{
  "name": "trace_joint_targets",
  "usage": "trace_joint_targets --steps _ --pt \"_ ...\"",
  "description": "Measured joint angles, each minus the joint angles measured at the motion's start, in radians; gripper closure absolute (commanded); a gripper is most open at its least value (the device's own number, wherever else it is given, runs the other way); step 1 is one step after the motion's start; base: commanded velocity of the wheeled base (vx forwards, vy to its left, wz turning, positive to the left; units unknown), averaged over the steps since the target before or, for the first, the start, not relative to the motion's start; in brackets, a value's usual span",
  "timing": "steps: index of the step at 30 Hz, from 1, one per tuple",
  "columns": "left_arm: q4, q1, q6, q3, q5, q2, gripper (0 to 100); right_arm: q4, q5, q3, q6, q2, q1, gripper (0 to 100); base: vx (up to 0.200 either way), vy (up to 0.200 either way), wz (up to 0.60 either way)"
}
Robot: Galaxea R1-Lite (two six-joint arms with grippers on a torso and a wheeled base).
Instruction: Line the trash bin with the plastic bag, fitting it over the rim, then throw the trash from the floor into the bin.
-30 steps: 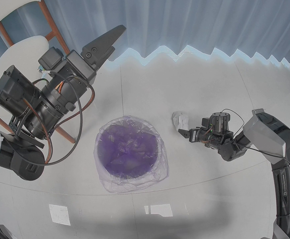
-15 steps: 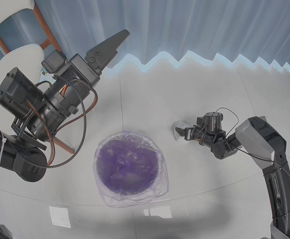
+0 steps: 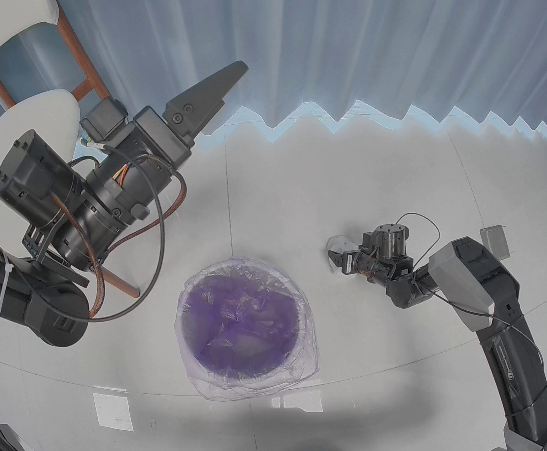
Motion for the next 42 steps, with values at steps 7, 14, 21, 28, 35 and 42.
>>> trace_joint_targets --steps 7,14,21,28,35,42 --pt "0.0 -0.007 0.003 0.001 0.0 -0.001 0 -0.007 -0.019 -0.044 0.01 0.034 -0.004 100 0.0 0.0 0.0" --pt "-0.001 -0.023 0.019 0.001 0.0 -0.009 0 -0.024 -0.034 0.02 0.144 -0.034 -0.033 100 0.0 0.0 0.0" --pt "-0.001 -0.023 0.041 -0.001 0.0 -0.032 0 -0.058 0.019 0.271 0.323 -0.256 -0.049 100 0.0 0.0 0.0" --pt "-0.001 -0.026 0.05 -0.001 0.0 -0.053 0 -0.082 0.125 0.619 0.402 -0.559 -0.035 100 0.0 0.0 0.0" --pt "-0.001 -0.028 0.054 0.0 0.0 -0.07 0 -0.096 0.207 0.895 0.492 -0.886 0.046 100 0.0 0.0 0.0" --pt "-0.001 -0.027 0.058 -0.006 0.0 -0.093 0 -0.1 0.264 1.04 0.559 -1.115 0.232 100 0.0 0.0 0.0"
